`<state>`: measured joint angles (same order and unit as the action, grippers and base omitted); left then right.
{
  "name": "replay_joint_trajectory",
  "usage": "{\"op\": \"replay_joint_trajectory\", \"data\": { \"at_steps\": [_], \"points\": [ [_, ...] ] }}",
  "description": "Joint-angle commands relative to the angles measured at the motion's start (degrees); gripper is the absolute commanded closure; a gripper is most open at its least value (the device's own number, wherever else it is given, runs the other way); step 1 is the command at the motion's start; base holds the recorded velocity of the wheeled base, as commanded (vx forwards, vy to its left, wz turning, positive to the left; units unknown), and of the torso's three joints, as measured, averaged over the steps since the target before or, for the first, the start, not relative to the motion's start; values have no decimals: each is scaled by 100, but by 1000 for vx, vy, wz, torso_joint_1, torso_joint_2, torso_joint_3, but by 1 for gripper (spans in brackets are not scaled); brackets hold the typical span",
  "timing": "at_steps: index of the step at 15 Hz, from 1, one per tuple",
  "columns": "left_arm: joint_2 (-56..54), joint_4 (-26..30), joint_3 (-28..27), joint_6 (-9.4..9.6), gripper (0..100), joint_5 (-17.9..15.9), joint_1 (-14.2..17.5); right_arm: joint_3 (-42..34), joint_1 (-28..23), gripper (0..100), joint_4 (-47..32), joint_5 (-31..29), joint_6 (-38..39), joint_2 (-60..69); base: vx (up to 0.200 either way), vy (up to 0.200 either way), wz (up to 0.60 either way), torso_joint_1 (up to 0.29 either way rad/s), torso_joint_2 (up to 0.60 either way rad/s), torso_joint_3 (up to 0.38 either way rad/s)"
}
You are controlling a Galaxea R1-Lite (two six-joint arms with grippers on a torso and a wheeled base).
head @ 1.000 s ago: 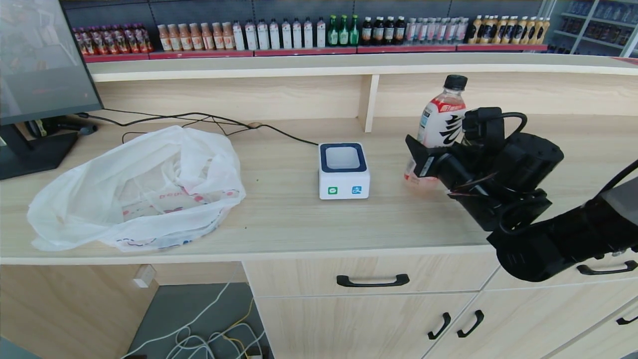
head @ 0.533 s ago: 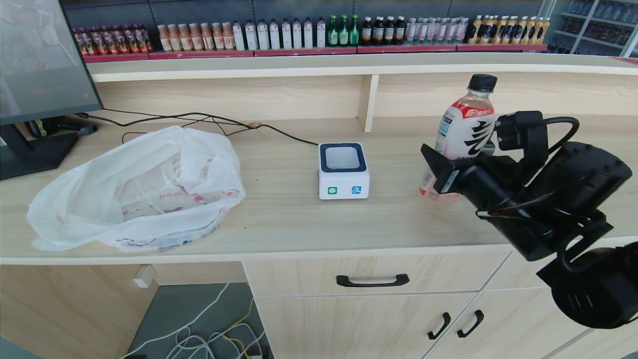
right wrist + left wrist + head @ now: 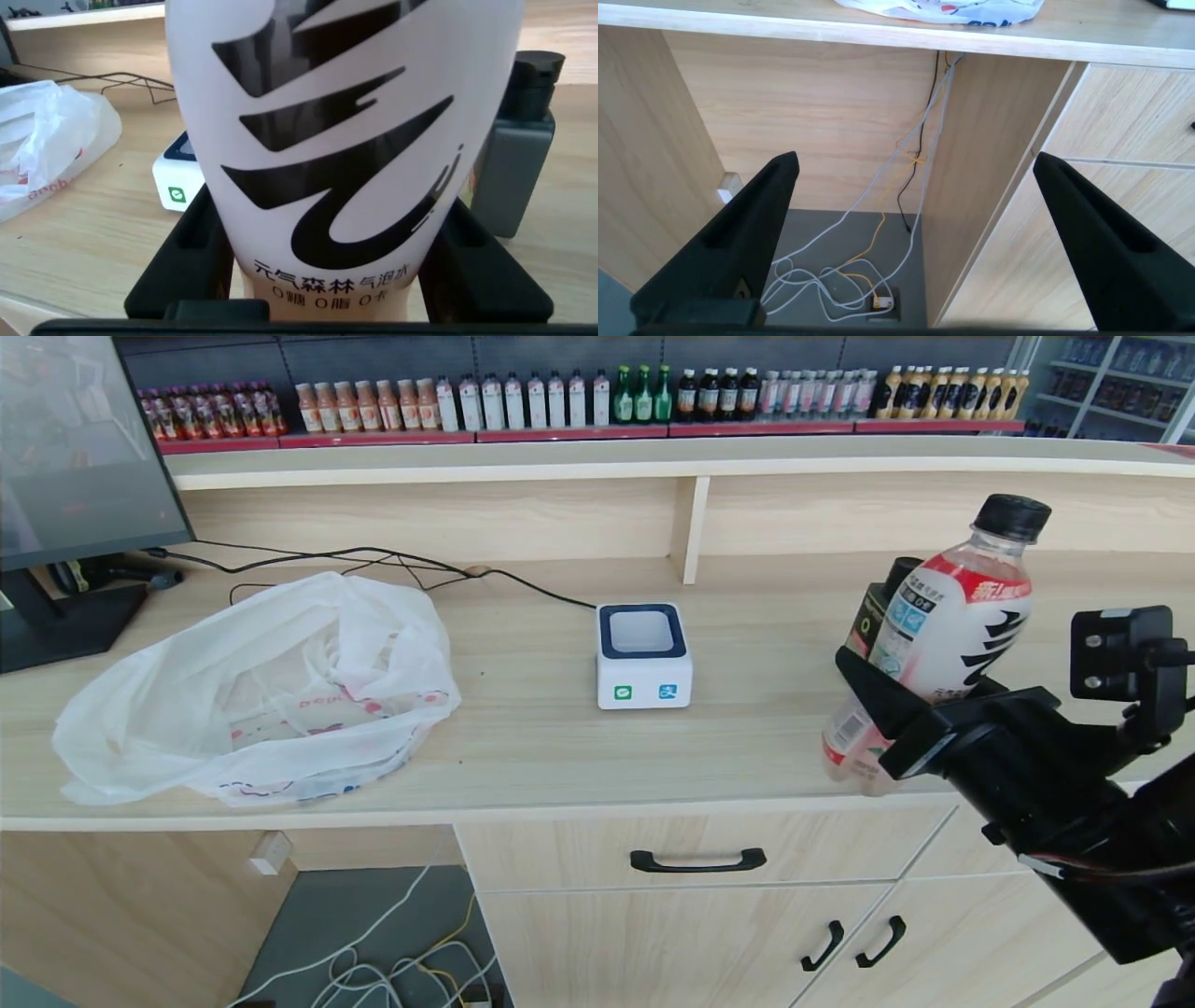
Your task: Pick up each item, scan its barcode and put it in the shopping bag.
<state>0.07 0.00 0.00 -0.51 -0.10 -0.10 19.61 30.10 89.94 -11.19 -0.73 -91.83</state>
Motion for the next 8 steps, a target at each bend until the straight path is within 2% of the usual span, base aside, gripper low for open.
{"op": "replay_joint_trajectory", "data": {
  "at_steps": [1, 3, 8],
  "points": [
    [1, 0, 0, -2, 0, 1, 1, -45, 22, 100, 6, 29, 47, 148, 0, 0, 0, 0, 0, 0],
    [1, 0, 0, -2, 0, 1, 1, -37, 31, 100, 6, 56, 249, 139, 0, 0, 0, 0, 0, 0],
    [1, 0, 0, -2, 0, 1, 1, 25, 1112, 100, 6, 205, 1058, 297, 0, 0, 0, 0, 0, 0]
  ]
}}
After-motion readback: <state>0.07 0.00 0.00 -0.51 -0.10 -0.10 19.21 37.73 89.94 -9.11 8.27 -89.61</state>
